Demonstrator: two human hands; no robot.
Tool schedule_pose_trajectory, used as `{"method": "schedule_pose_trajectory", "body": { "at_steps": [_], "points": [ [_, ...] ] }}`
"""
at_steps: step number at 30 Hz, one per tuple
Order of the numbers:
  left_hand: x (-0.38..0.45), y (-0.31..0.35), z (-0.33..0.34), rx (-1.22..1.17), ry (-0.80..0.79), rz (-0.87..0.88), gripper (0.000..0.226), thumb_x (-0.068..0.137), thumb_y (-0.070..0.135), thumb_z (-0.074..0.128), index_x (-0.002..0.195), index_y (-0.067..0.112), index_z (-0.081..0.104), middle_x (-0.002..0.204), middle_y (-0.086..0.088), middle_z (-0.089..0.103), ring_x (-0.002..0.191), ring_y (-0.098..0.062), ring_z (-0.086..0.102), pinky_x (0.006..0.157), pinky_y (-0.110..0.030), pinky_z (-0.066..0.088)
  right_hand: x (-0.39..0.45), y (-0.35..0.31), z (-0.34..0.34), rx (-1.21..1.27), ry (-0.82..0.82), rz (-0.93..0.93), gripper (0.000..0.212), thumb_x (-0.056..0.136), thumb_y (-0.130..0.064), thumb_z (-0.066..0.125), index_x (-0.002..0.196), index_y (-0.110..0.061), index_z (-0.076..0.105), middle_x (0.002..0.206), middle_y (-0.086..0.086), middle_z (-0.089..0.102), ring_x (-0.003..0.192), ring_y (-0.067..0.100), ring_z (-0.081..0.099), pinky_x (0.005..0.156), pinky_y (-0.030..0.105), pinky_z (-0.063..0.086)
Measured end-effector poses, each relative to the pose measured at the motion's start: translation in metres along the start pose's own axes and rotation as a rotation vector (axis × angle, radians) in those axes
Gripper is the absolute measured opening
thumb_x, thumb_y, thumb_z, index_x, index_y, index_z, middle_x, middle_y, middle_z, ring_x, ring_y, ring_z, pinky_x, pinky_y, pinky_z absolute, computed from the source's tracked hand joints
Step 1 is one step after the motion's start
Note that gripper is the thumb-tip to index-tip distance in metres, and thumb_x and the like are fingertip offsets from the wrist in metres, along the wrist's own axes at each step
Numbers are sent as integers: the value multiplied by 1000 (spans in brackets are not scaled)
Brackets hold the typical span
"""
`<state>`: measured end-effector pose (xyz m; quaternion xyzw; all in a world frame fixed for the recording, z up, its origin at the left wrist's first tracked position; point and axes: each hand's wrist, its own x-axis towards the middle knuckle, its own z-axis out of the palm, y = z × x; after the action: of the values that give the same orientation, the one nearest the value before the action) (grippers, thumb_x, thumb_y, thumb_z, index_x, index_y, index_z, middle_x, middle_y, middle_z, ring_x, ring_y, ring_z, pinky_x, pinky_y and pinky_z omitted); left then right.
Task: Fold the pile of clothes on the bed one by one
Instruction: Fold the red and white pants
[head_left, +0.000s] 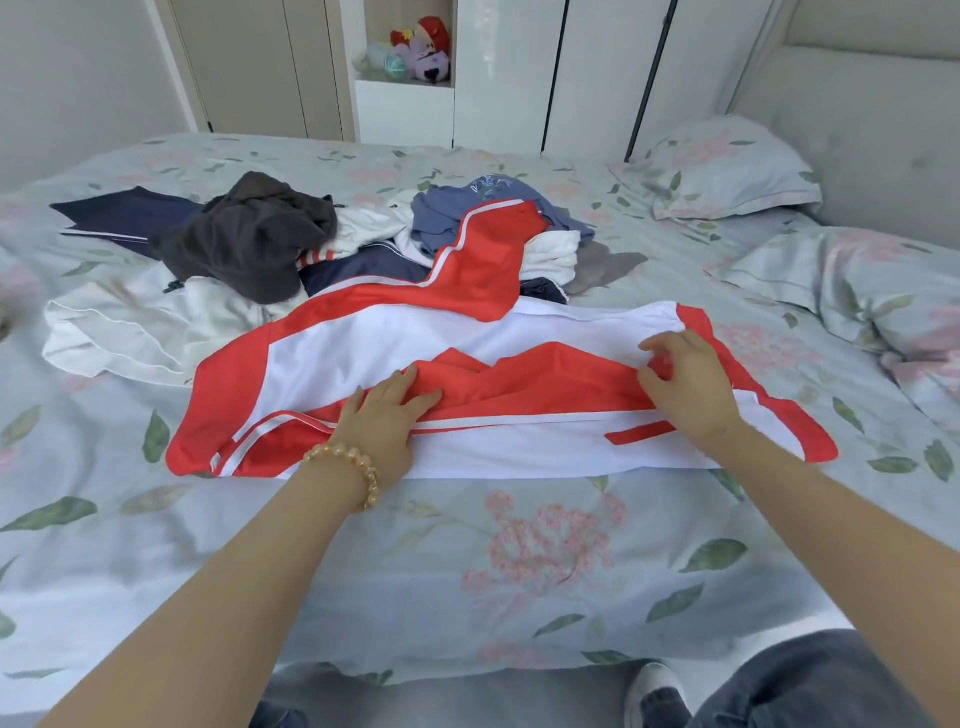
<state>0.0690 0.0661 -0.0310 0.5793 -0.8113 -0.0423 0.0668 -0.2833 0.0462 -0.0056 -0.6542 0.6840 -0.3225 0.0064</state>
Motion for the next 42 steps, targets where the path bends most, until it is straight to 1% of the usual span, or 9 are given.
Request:
{"method": "schedule_pose_trajectory", "body": {
  "at_steps": [5, 9, 12, 19, 25, 30, 33, 38, 42],
  "points": [
    [19, 17, 1, 0, 25, 23, 62, 94, 21, 49, 150, 33, 24, 161, 3, 1, 148, -16, 4, 118, -45, 6, -23, 39, -4, 93, 85, 265, 46, 75, 5, 57, 119, -6, 60, 125, 18, 51, 118, 34, 45, 102, 38, 35],
    [34, 36, 3, 3, -16, 57, 73, 89, 34, 53, 152, 31, 16, 161, 7, -1, 148, -12, -1, 118, -48, -1, -4, 72, -8, -72, -94, 133, 56, 71, 5, 62, 122, -18, 64, 142, 5, 48, 130, 32, 37, 108, 39, 29],
    [47, 50, -14, -321, -128, 30, 75, 72, 51, 47, 145, 39, 32, 153, 15, 28, 145, -7, 16, 117, -49, -9, 10, 88, -7, -111, -254, 50, 43, 75, -9, 72, 116, -22, 69, 141, 0, 52, 133, 26, 40, 112, 38, 29],
    [94, 26, -7, -605, -11, -128, 46, 85, 62, 32, 115, 41, 60, 133, 13, 57, 128, -16, 47, 114, -41, 28, 23, 102, -27, 151, -149, 158, 23, 89, -6, 63, 110, -9, 71, 117, 2, 67, 106, 17, 57, 95, 21, 36],
    [116, 10, 4, -415, -17, -110, 14, 84, 37, 71, 97, 33, 69, 111, 2, 64, 109, -22, 56, 101, -43, 41, 21, 100, -50, 400, -98, 194, 14, 92, -3, 56, 95, -9, 68, 92, 5, 65, 75, 2, 56, 73, 7, 42],
    [112, 4, -14, -844, 39, -116, 10, 90, 24, 66, 80, 21, 66, 85, -1, 62, 81, -15, 55, 80, -21, 45, 28, 88, -85, 717, -86, 301, 7, 88, -10, 66, 83, -14, 67, 65, -2, 66, 57, 9, 57, 56, 21, 46],
    [112, -5, -17, -984, 53, -152, 6, 90, 22, 66, 85, 19, 65, 90, -4, 61, 85, -16, 55, 86, -30, 44, 27, 85, -94, 880, -198, 396, 11, 85, -7, 66, 95, -9, 71, 85, 4, 73, 76, 14, 67, 75, 25, 55],
    [112, 6, 1, -443, 282, -69, 29, 85, 12, 69, 114, 15, 63, 117, -10, 59, 109, -30, 56, 99, -40, 42, 29, 96, -72, 157, -125, 347, 45, 79, -32, 78, 118, -15, 63, 101, 6, 66, 90, 19, 58, 83, 29, 43],
    [84, 46, -10, -350, 63, 193, 76, 66, 66, 61, 133, 32, 51, 139, 2, 46, 127, -18, 43, 111, -37, 31, 24, 100, -68, 3, -411, 377, 81, 73, -39, 82, 141, -19, 44, 135, 6, 51, 121, 25, 49, 101, 33, 36]
  ]
}}
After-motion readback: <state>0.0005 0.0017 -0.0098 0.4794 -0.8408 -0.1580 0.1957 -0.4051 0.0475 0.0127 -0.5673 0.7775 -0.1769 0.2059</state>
